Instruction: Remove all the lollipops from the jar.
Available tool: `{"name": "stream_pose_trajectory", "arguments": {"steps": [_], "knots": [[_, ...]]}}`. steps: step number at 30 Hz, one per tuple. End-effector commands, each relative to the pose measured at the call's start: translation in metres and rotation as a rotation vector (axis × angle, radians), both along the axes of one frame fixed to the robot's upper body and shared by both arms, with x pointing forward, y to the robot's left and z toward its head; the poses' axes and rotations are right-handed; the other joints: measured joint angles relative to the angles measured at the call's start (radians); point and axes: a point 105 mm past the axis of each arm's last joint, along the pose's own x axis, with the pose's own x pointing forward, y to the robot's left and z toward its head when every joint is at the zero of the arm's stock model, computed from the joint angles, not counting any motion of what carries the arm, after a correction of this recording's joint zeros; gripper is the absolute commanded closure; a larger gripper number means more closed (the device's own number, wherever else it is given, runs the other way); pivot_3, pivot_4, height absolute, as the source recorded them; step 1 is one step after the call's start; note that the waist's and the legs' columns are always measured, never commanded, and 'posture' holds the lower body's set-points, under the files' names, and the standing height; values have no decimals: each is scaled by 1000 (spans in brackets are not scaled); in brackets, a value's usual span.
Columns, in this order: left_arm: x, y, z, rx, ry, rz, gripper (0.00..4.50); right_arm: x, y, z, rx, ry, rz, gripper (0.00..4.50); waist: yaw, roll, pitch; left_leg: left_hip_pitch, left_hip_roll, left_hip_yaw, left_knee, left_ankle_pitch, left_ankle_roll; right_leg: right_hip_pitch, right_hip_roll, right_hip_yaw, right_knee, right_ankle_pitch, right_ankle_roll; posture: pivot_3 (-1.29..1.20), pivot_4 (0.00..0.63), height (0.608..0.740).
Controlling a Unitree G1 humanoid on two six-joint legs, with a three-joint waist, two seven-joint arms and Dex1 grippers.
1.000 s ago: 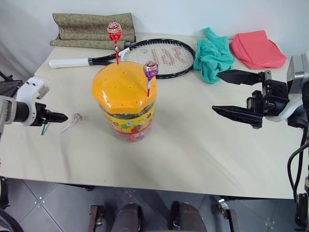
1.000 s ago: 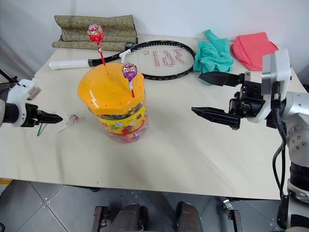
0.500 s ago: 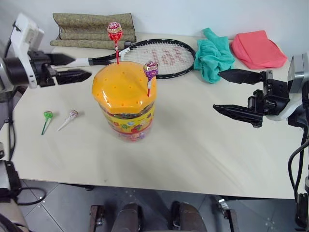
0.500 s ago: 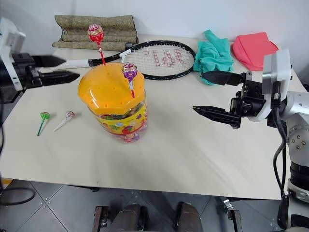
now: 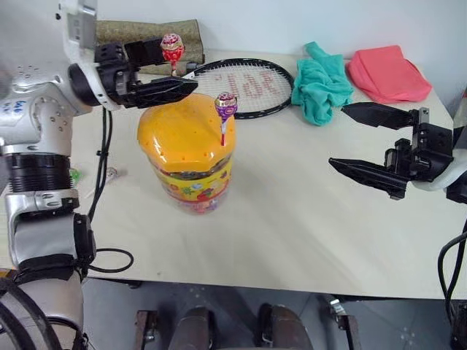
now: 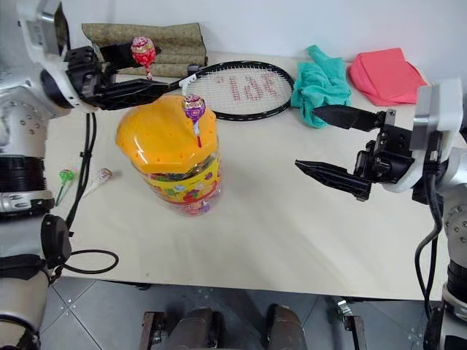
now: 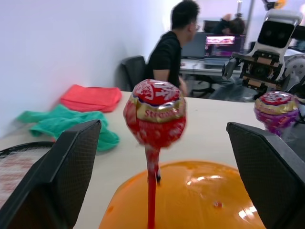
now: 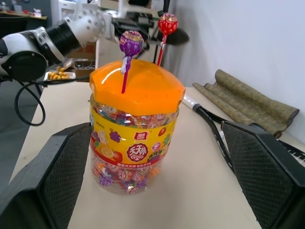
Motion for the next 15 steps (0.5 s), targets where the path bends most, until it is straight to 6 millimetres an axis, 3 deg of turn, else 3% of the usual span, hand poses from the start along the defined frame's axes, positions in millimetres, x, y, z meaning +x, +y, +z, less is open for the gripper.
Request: {"name": "stream_pose_trajectory", "arguments": {"steps": [1, 11, 15], "knots": [[4, 3, 7, 28, -40, 28, 1164, -10, -4, 12, 1, -57, -38, 0, -2, 0, 0, 0, 0, 0, 0, 0, 0, 0, 0, 0, 0, 0, 0, 0, 150, 740], [9, 5, 14, 42, -56, 25, 4307, -16, -7, 12, 10, -64, -73, 0, 4, 0, 0, 0, 0, 0, 0, 0, 0, 0, 0, 0, 0, 0, 0, 0, 150, 740], [9, 4, 22, 26, -90, 24, 4452, -18, -6, 15, 20, -68, -65, 0, 3, 0, 0, 0, 0, 0, 0, 0, 0, 0, 0, 0, 0, 0, 0, 0, 150, 740]]}}
